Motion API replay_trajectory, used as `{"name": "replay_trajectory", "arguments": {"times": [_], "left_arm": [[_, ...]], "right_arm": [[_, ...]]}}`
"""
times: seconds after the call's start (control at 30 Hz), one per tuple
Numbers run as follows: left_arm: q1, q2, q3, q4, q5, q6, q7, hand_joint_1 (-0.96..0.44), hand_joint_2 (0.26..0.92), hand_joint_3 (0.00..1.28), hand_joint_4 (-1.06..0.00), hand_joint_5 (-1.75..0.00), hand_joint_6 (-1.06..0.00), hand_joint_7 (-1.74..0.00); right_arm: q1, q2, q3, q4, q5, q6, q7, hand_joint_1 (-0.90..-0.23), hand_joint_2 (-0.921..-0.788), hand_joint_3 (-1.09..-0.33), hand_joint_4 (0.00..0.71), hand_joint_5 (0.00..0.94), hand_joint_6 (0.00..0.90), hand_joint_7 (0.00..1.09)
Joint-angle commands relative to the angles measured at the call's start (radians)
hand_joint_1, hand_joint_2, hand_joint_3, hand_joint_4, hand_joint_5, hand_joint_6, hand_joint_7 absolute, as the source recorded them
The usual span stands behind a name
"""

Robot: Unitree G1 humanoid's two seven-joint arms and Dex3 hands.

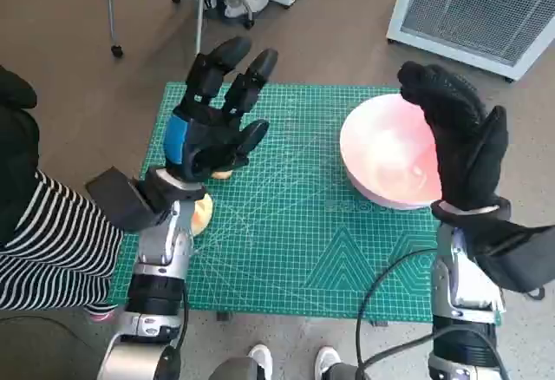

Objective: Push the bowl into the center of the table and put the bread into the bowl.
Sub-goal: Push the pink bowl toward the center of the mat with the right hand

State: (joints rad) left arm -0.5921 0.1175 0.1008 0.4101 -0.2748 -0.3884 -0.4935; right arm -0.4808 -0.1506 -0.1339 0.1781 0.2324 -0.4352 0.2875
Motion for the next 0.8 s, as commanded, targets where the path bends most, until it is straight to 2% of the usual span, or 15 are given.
{"name": "replay_trajectory", "arguments": {"times": [0.03, 0.8], "left_arm": [[-0.01, 0.004, -0.002, 0.003, 0.009, -0.007, 0.003, -0.06, 0.79, 0.49, -0.21, -0.19, 0.0, -0.78], [-0.009, 0.003, -0.003, 0.01, 0.012, -0.013, 0.003, -0.08, 0.79, 0.49, -0.21, -0.21, 0.0, -0.78]], "right_arm": [[0.018, 0.0, 0.001, 0.004, 0.008, 0.021, 0.006, -0.685, -0.921, -0.695, 0.208, 0.0, 0.152, 0.34], [0.024, -0.003, -0.003, -0.003, 0.012, 0.032, 0.013, -0.691, -0.921, -0.693, 0.207, 0.0, 0.152, 0.35]]}}
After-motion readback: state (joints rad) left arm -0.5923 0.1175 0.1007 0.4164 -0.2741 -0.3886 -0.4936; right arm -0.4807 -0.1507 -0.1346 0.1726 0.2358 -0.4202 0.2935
